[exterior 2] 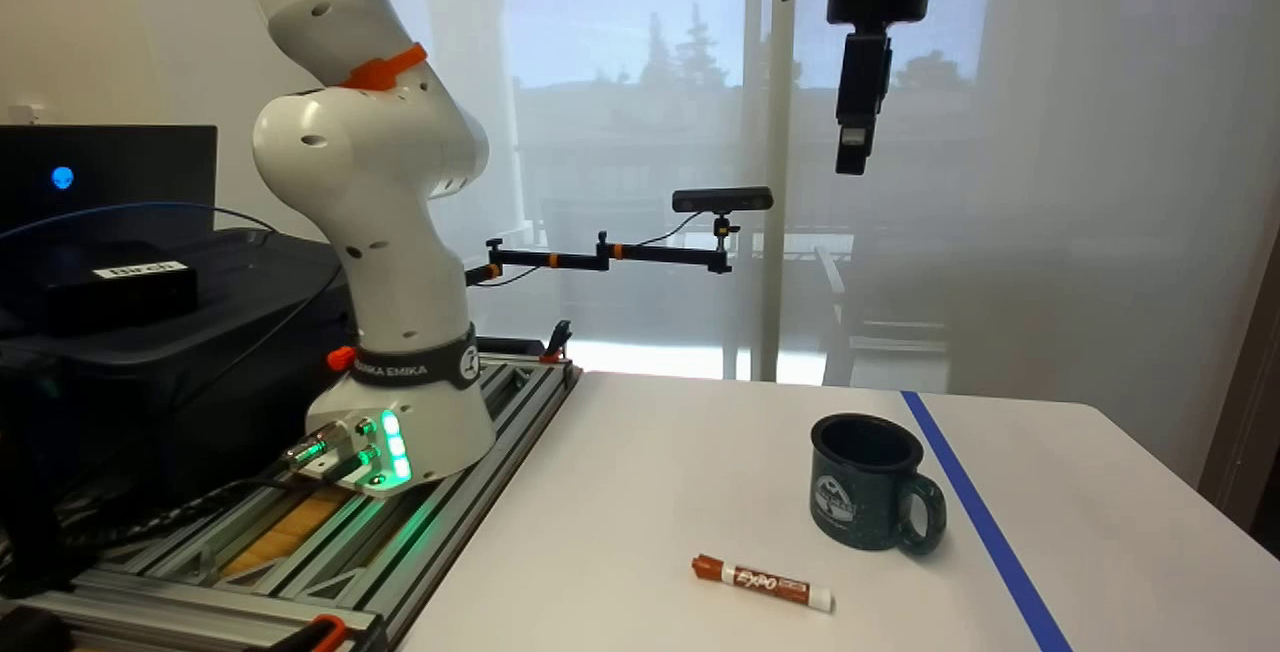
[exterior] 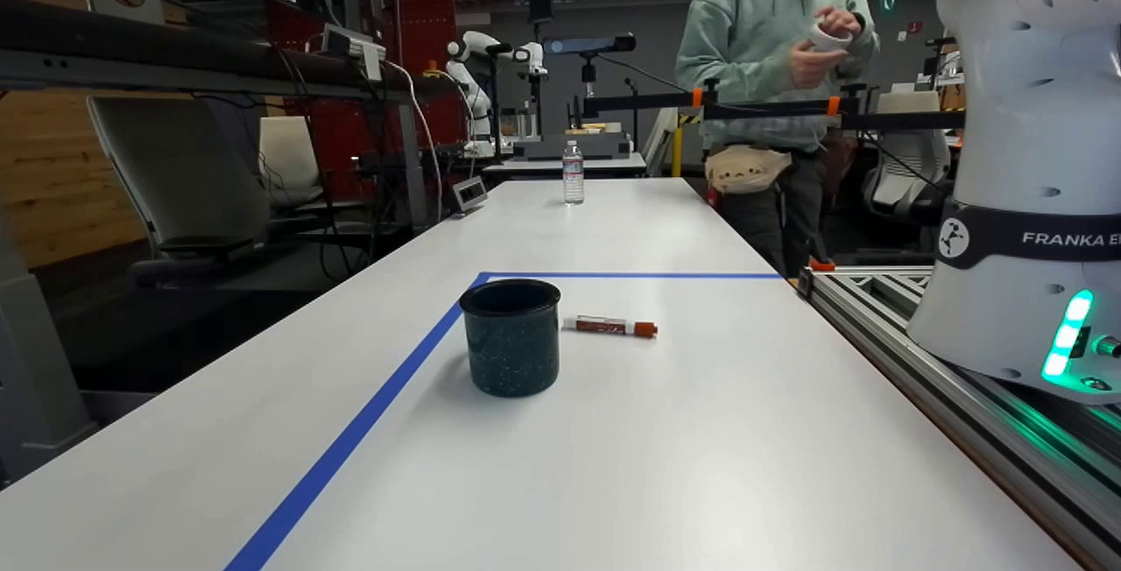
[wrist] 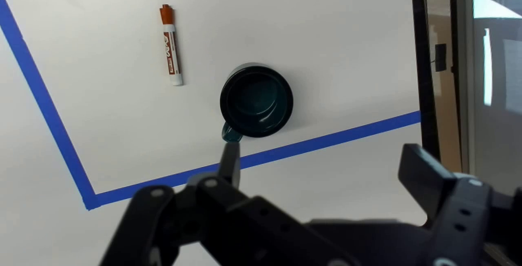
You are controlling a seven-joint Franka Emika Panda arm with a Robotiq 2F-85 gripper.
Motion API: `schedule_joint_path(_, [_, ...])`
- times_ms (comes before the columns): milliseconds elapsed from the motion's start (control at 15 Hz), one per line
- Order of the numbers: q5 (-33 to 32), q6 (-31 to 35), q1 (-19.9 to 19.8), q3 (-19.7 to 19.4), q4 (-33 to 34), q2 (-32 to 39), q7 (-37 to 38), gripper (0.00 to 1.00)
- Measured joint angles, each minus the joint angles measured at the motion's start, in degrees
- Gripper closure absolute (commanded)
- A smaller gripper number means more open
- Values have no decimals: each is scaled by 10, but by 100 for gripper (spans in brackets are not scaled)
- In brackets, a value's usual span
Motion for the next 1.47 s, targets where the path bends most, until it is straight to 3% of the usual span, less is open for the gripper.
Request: schedule_joint_path(1467, [1, 0, 0, -9, 15, 25, 2, 0])
